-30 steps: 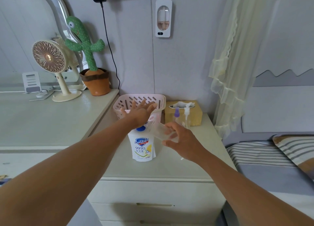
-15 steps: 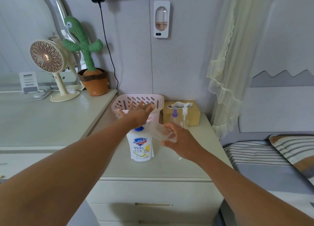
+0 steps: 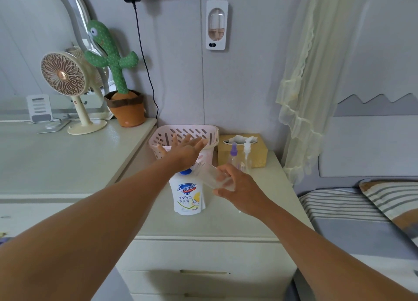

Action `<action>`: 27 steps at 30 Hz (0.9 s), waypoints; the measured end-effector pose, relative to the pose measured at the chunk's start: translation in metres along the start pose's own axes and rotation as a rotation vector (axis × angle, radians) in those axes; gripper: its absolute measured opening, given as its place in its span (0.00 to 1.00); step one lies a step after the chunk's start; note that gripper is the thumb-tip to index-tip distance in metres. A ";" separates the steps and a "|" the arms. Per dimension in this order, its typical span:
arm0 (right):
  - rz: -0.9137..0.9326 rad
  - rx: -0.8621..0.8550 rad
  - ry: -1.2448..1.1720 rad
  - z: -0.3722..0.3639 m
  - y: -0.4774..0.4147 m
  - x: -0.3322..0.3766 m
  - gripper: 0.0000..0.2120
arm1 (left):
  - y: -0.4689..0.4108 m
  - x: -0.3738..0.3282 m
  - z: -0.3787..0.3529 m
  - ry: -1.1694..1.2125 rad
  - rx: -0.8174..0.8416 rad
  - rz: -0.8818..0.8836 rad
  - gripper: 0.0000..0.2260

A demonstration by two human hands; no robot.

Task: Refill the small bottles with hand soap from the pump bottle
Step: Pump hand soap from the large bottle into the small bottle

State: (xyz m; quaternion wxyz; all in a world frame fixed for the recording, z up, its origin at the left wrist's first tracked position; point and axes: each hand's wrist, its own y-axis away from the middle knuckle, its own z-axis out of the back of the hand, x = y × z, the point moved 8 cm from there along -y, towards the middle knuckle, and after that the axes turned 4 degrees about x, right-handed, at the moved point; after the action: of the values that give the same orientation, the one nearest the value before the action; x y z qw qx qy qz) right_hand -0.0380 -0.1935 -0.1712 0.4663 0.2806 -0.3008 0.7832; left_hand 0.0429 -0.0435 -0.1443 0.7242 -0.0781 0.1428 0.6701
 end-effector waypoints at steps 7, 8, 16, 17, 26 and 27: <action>0.001 0.001 0.000 0.002 0.001 0.004 0.20 | 0.000 -0.001 0.009 -0.039 0.002 0.000 0.25; 0.004 -0.003 0.007 0.003 0.000 0.005 0.20 | -0.004 0.000 0.010 -0.050 0.003 0.000 0.27; -0.003 0.004 -0.006 -0.004 0.001 0.000 0.20 | 0.005 0.001 0.002 -0.019 -0.008 0.022 0.26; -0.005 0.004 -0.010 -0.005 0.001 0.000 0.20 | 0.004 0.002 0.001 -0.028 -0.009 0.023 0.26; -0.002 -0.008 -0.002 0.001 -0.001 0.006 0.20 | -0.002 0.002 0.013 -0.081 -0.030 -0.007 0.24; -0.004 -0.006 -0.005 0.001 -0.001 0.005 0.20 | -0.001 0.002 0.012 -0.068 -0.035 0.001 0.24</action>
State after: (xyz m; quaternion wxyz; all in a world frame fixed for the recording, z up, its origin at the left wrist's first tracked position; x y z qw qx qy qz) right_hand -0.0394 -0.1907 -0.1669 0.4678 0.2820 -0.3037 0.7806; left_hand 0.0448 -0.0381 -0.1334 0.7268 -0.0679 0.1064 0.6752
